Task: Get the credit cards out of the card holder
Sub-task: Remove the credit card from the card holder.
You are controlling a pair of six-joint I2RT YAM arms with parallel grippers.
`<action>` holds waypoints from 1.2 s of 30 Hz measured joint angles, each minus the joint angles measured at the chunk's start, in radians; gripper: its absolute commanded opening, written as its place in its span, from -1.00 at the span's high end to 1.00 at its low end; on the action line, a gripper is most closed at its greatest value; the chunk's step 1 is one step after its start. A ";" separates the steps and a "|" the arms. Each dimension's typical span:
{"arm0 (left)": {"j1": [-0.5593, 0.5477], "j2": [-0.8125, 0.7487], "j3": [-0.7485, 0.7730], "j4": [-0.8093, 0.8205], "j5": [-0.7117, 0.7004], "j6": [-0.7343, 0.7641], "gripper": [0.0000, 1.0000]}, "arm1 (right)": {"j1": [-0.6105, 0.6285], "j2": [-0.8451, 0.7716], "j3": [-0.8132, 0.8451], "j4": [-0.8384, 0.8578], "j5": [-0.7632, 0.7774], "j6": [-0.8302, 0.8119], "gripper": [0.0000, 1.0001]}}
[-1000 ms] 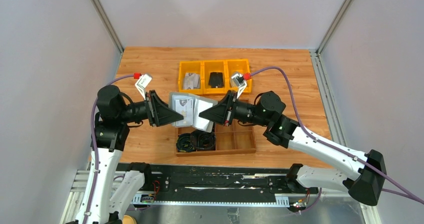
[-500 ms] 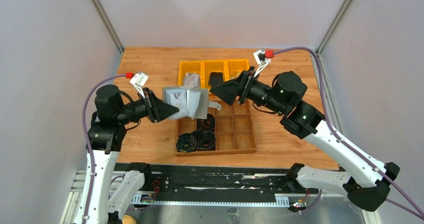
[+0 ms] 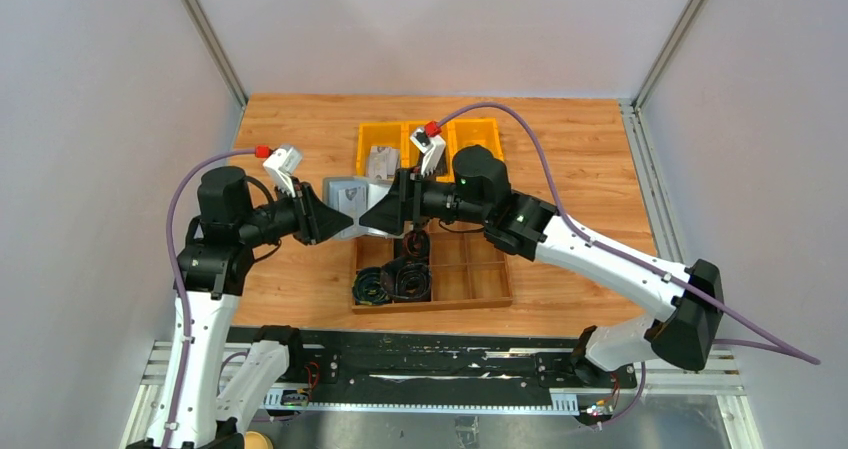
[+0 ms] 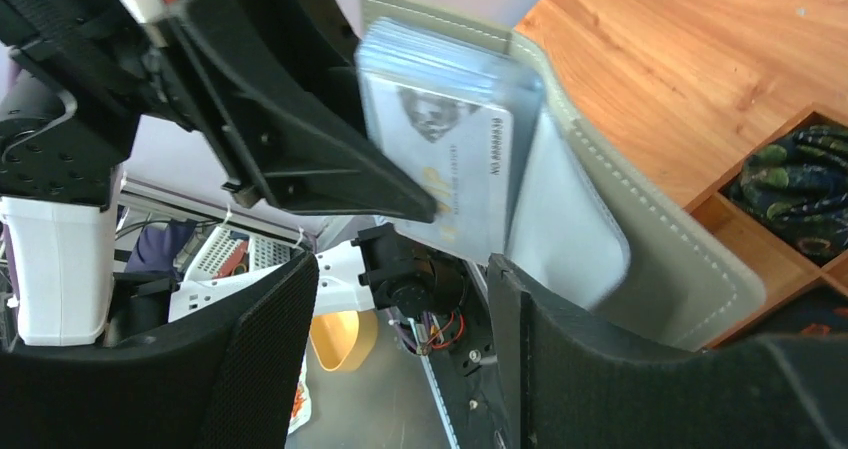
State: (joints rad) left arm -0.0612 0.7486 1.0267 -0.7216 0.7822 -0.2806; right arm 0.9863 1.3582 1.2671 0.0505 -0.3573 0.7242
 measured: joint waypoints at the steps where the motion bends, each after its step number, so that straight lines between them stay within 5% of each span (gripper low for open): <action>1: 0.000 0.000 0.002 -0.001 0.006 0.002 0.83 | 0.000 0.007 0.000 -0.003 -0.003 0.002 -0.28; 17: 0.004 0.004 0.013 0.083 0.267 -0.068 0.33 | -0.029 -0.031 -0.102 0.119 -0.097 0.113 0.18; 24: 0.008 0.001 0.011 0.100 0.371 -0.098 -0.28 | -0.040 -0.024 -0.140 0.160 -0.112 0.152 0.73; 29: 0.011 0.002 -0.007 0.139 0.421 -0.140 -0.29 | -0.050 -0.051 -0.189 0.211 -0.134 0.180 1.00; 36: 0.011 0.016 -0.016 0.205 0.487 -0.217 -0.15 | -0.051 -0.092 -0.240 0.280 -0.157 0.200 1.00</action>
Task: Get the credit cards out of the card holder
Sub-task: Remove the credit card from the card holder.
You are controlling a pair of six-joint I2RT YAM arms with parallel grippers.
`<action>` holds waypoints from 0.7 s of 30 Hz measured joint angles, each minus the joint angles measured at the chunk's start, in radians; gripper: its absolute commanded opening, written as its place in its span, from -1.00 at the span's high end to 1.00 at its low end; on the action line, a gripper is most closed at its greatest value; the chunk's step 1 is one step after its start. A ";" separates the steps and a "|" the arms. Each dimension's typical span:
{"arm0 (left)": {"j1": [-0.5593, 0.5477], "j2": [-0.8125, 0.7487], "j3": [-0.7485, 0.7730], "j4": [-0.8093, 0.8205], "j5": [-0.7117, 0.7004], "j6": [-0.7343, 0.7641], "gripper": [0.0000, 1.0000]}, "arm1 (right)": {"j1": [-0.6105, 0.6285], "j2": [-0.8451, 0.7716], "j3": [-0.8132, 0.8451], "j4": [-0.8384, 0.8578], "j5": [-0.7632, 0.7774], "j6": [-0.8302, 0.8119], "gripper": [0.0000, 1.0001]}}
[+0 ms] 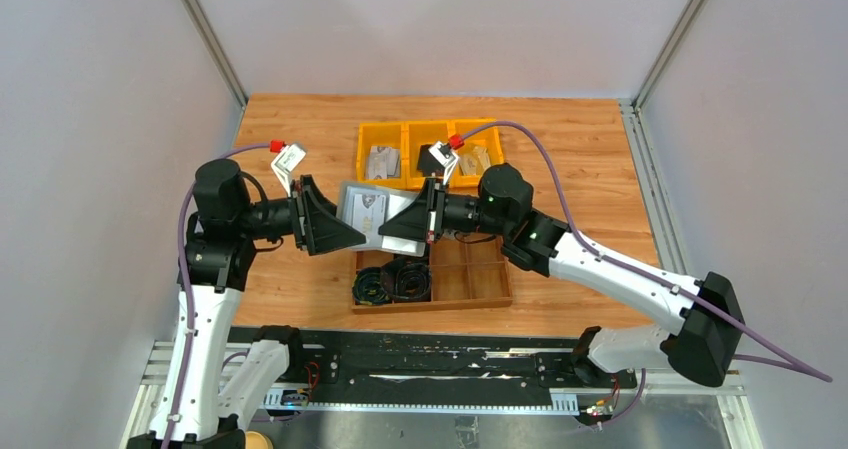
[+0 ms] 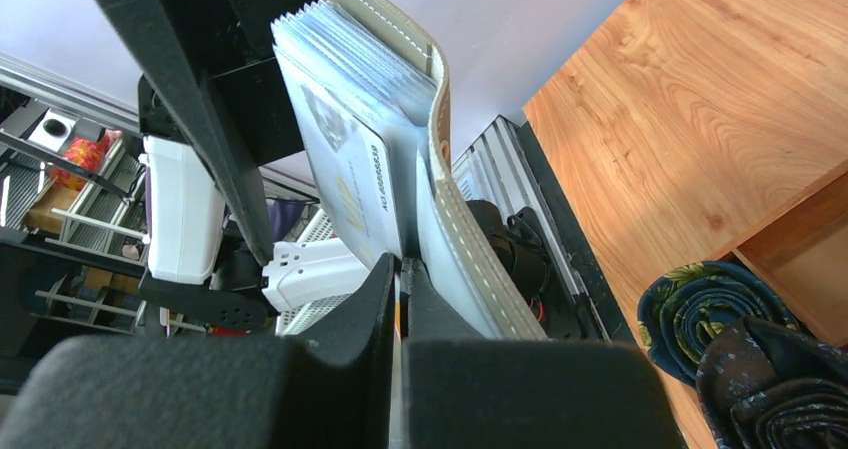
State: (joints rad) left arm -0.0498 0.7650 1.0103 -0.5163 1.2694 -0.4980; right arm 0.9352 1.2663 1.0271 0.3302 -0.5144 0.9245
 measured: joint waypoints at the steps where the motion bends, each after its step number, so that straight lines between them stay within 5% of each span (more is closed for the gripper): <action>1: 0.000 0.005 0.000 0.006 0.012 -0.008 -0.12 | 0.000 -0.007 -0.009 0.009 -0.002 0.000 1.00; 7: 0.000 0.021 0.000 0.017 0.044 -0.032 0.34 | 0.000 -0.055 -0.060 0.045 -0.003 0.003 1.00; 21: -0.004 0.032 0.001 0.067 0.047 -0.105 0.54 | -0.002 -0.130 -0.119 0.087 -0.006 0.003 0.98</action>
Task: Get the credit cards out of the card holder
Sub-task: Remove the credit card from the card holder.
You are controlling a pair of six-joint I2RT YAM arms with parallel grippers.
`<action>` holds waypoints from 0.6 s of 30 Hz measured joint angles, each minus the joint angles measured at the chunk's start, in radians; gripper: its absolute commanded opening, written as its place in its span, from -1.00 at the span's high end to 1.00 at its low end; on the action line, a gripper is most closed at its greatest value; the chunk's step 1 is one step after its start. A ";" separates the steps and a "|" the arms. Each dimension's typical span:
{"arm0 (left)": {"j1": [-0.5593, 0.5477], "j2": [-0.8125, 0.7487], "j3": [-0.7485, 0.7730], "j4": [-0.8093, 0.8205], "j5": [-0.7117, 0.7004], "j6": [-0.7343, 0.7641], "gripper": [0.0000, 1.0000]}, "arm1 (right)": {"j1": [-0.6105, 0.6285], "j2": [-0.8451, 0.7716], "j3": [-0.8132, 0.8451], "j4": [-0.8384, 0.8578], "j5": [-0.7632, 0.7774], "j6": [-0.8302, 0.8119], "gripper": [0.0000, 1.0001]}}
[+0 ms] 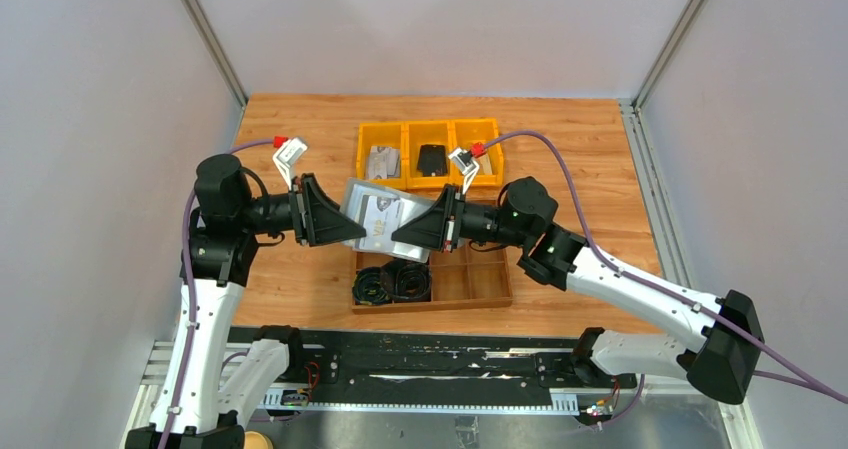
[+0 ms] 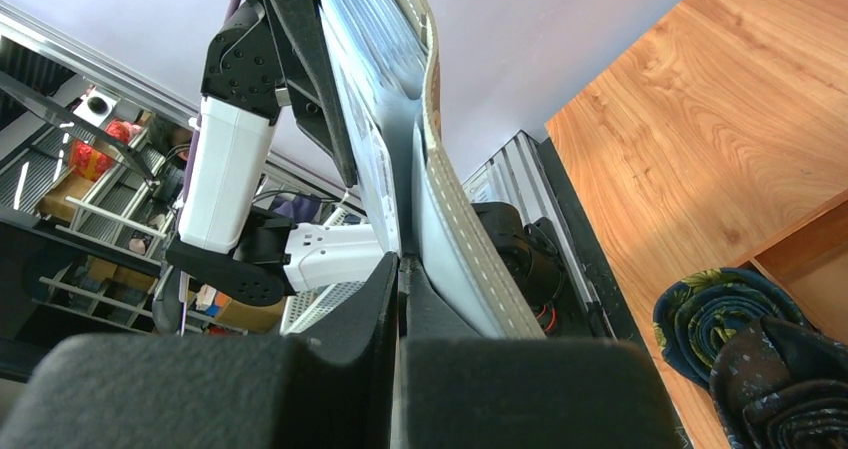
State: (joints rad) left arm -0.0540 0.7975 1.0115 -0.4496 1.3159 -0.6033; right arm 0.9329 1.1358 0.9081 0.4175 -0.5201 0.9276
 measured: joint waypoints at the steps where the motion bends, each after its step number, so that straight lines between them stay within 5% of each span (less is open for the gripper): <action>1: 0.000 -0.001 0.000 0.003 -0.001 -0.004 0.60 | 0.000 0.000 -0.002 0.008 0.000 0.000 0.83; 5: 0.000 -0.003 0.000 0.029 -0.011 -0.030 0.87 | -0.002 0.008 -0.002 0.033 -0.003 0.014 0.33; 8: 0.000 -0.005 0.000 0.052 -0.032 -0.052 0.93 | -0.002 0.029 0.005 0.066 -0.011 0.035 0.25; 18: 0.000 -0.019 0.000 0.092 -0.060 -0.081 0.94 | -0.019 0.067 0.018 0.130 -0.024 0.100 0.95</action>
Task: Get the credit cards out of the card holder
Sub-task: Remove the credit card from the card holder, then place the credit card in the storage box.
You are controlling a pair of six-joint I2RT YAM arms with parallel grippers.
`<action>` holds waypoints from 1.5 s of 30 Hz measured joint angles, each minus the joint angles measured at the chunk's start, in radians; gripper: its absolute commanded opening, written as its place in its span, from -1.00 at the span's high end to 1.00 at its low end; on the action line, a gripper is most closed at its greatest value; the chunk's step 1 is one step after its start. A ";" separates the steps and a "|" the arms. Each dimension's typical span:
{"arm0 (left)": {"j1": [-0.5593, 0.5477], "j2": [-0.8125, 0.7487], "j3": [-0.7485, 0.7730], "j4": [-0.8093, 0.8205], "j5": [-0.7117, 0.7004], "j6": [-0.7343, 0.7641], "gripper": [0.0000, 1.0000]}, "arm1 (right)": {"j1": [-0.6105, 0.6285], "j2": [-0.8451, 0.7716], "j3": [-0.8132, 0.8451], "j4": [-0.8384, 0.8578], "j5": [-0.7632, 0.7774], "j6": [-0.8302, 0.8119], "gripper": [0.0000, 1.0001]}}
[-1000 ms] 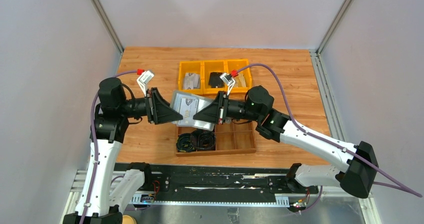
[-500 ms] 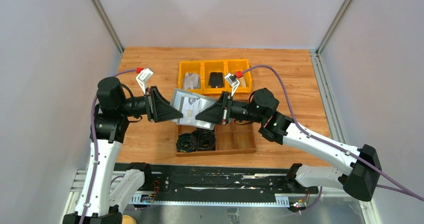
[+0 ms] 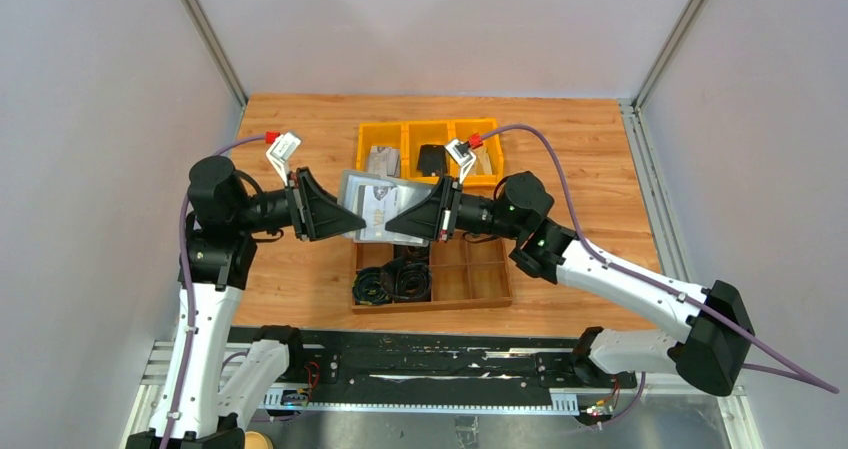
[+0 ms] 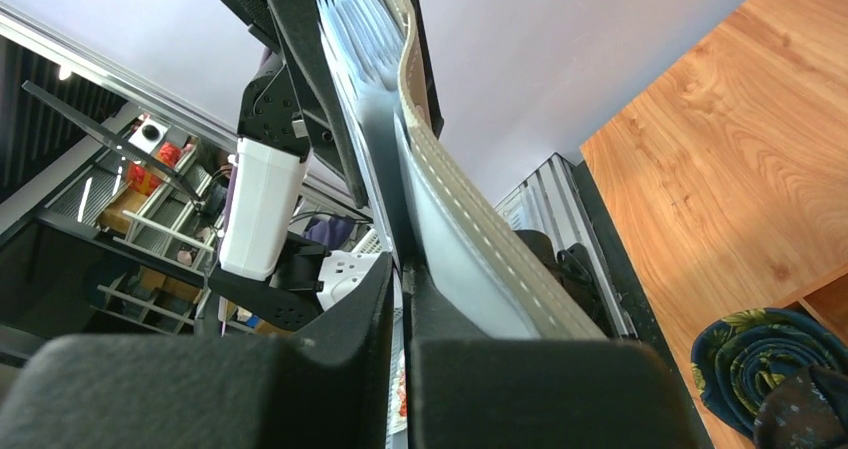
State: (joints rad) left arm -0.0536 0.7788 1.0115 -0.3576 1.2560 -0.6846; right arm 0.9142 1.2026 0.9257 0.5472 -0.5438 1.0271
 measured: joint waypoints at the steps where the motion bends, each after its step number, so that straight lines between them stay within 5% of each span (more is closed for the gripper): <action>1: 0.000 0.000 0.000 0.003 -0.002 -0.001 0.94 | -0.005 -0.001 -0.002 0.005 -0.005 0.004 1.00; 14: 0.002 0.015 0.010 -0.005 -0.043 0.023 1.00 | -0.100 -0.139 -0.127 0.029 -0.009 0.029 1.00; 24: 0.019 0.065 0.184 -0.381 -0.287 0.476 1.00 | -0.417 -0.138 -0.015 -0.206 -0.034 -0.026 1.00; 33: 0.019 0.079 0.191 -0.625 -0.525 0.784 1.00 | -0.454 0.350 0.351 -0.402 0.007 -0.198 1.00; 45: 0.019 0.055 0.190 -0.687 -0.568 0.867 1.00 | -0.333 1.033 0.954 -0.650 0.135 -0.318 1.00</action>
State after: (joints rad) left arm -0.0349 0.8337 1.2011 -1.0451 0.6880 0.1825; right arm 0.5808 2.2356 1.8793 -0.1028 -0.4088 0.7090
